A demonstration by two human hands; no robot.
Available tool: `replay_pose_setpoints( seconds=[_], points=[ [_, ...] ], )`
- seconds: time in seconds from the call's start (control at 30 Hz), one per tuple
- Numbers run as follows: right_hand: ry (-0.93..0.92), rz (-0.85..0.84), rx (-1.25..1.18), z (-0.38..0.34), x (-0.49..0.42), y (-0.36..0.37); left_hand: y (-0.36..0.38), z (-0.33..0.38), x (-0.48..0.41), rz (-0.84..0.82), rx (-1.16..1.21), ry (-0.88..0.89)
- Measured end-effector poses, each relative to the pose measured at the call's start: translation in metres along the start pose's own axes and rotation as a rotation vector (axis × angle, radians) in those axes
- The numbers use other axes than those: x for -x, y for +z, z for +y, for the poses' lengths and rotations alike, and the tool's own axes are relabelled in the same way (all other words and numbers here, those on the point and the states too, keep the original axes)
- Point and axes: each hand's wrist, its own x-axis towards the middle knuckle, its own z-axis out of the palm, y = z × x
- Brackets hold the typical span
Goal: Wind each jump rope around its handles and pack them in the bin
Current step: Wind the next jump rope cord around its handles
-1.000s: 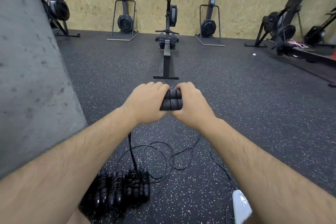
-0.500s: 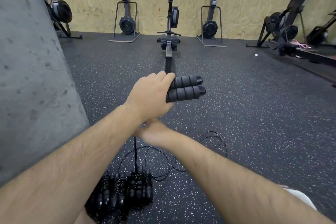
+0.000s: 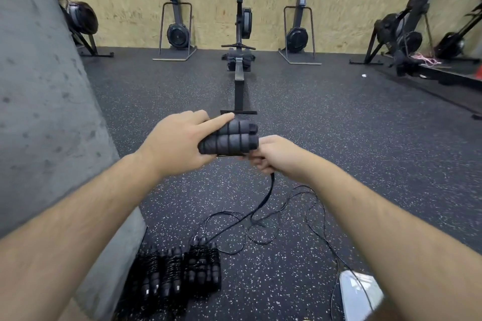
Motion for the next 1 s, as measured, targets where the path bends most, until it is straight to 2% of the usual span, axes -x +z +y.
replay_pose_setpoints(
  seconds=[0.17,0.27,0.4,0.5,0.77,0.9,1.0],
  points=[
    [0.101,0.116,-0.257,-0.013,0.002,-0.004,-0.002,0.002,0.001,-0.017,-0.037,0.019],
    [0.046,0.108,-0.284,-0.019,0.007,-0.003,-0.004,0.001,-0.001,-0.005,-0.046,0.01],
    [-0.088,0.132,-0.031,-0.02,0.014,-0.003,-0.003,0.002,0.0,-0.002,-0.047,0.024],
    [-0.123,0.125,0.008,-0.018,0.018,-0.006,-0.002,0.004,0.002,-0.017,-0.05,0.039],
    [-0.105,0.273,0.186,-0.019,0.025,-0.006,0.001,0.011,0.003,-0.024,-0.061,0.011],
    [-0.051,0.387,0.433,-0.022,0.027,-0.003,0.001,0.011,0.002,-0.058,-0.104,-0.034],
    [-0.037,0.426,0.622,-0.026,0.029,0.001,0.006,0.009,0.002,-0.074,-0.116,-0.004]
  ],
)
